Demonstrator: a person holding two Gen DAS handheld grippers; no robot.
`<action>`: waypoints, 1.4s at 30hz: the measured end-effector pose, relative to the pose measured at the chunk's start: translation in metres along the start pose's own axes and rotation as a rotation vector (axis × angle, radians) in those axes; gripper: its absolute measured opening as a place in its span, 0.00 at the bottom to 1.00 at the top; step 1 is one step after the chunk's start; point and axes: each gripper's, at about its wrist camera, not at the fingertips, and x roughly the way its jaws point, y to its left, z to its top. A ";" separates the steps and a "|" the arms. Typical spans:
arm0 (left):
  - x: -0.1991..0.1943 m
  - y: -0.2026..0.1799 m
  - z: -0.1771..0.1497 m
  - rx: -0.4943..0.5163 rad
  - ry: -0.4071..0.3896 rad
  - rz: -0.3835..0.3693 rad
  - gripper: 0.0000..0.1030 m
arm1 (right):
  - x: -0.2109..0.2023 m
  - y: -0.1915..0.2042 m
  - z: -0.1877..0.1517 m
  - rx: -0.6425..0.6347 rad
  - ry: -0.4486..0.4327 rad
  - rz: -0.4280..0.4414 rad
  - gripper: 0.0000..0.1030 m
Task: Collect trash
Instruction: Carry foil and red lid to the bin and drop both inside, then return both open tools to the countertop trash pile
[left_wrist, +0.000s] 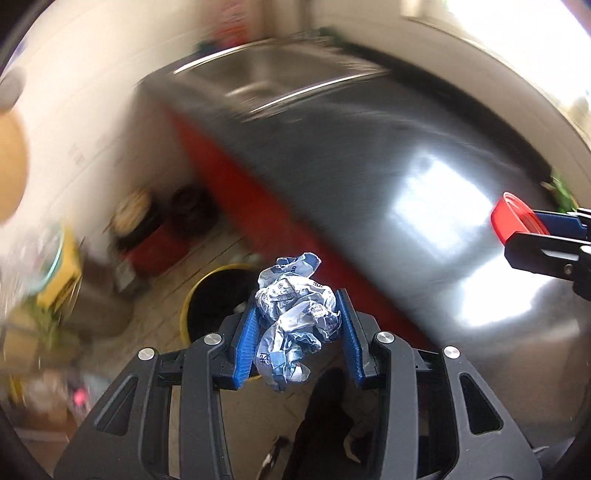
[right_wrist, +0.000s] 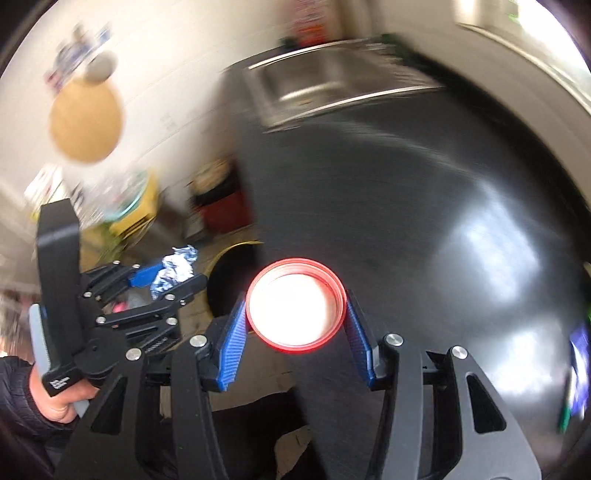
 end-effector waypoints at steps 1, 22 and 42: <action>0.003 0.013 -0.004 -0.026 0.009 0.013 0.38 | 0.012 0.011 0.007 -0.019 0.018 0.022 0.48; 0.090 0.145 -0.037 -0.305 0.071 0.034 0.51 | 0.183 0.106 0.084 -0.170 0.253 0.098 0.59; 0.028 0.031 0.016 -0.032 -0.022 -0.112 0.88 | -0.025 -0.018 0.013 0.074 -0.056 -0.111 0.74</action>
